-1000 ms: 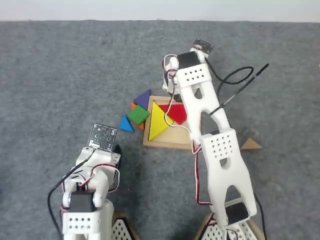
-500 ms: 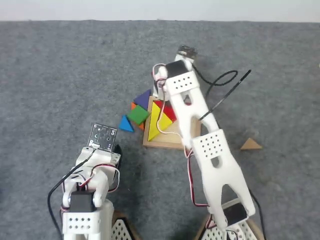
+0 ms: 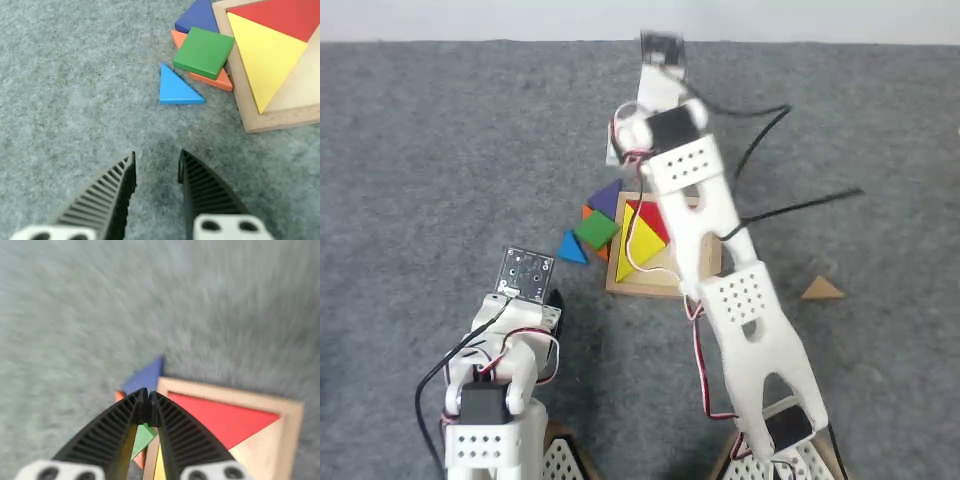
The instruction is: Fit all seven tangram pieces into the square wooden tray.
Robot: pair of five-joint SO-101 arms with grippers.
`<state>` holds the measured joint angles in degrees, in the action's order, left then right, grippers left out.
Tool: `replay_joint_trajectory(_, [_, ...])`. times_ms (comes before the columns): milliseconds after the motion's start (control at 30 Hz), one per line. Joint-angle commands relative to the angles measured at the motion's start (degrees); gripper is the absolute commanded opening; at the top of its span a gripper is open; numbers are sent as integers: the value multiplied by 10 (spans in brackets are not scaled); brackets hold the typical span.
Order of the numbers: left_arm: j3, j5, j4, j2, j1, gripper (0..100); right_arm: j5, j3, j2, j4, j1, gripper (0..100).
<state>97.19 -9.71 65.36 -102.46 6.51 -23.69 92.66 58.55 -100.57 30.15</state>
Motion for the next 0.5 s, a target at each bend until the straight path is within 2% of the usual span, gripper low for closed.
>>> replay_joint_trajectory(0, [-7, 5, 2, -10, 4, 139, 91, 11, -158, -27, -1, 7])
replay_joint_trajectory(100, [-7, 5, 2, -10, 4, 139, 175, -84, -255, -28, -7, 7])
replay_joint_trajectory(200, [-7, 5, 2, -10, 4, 139, 226, -274, -368, -27, -7, 7])
replay_joint_trajectory(367, [-7, 5, 2, -10, 4, 139, 280, -630, -562, -5, -15, 8])
replay_joint_trajectory(467, [-7, 5, 2, -10, 4, 139, 281, -832, -669, 77, -22, 8])
